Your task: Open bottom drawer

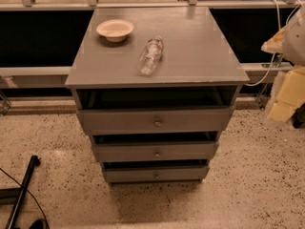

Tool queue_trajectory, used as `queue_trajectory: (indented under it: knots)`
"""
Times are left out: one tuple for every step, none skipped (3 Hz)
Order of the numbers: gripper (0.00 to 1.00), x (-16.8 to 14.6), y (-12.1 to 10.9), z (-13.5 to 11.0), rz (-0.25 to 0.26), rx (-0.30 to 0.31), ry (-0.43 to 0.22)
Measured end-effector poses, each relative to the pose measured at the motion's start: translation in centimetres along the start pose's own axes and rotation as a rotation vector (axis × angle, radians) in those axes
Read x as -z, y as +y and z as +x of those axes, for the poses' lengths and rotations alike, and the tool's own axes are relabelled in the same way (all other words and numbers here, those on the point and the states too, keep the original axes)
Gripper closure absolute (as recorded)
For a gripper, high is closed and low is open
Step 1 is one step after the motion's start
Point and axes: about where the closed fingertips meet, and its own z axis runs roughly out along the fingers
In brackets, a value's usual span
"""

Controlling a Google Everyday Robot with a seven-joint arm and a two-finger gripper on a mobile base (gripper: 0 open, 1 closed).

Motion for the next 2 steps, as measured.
queue_trajectory:
  knots:
    - [0.0,0.0,0.0,0.0,0.0,0.0,0.0]
    - [0.0,-3.3,0.3,1.1,-0.042,0.011,-0.059]
